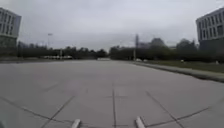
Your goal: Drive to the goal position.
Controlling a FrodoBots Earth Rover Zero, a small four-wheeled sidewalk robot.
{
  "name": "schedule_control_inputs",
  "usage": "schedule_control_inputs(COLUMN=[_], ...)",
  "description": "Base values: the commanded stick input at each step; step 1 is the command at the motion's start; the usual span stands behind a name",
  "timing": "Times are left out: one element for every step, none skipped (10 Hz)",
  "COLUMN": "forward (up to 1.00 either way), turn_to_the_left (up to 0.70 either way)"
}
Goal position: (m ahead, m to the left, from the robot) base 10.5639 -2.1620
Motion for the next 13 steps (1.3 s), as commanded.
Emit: schedule_control_inputs(forward=[1.0, 1.0, 1.0, 1.0, 1.0, 1.0, 1.0, 1.0, 1.0, 1.0, 1.0, 1.0, 1.0], turn_to_the_left=[0.06, 0.06, 0.06, 0.06, 0.06, 0.06, 0.06, 0.06, 0.03, -0.26, -0.34, -0.34, -0.18])
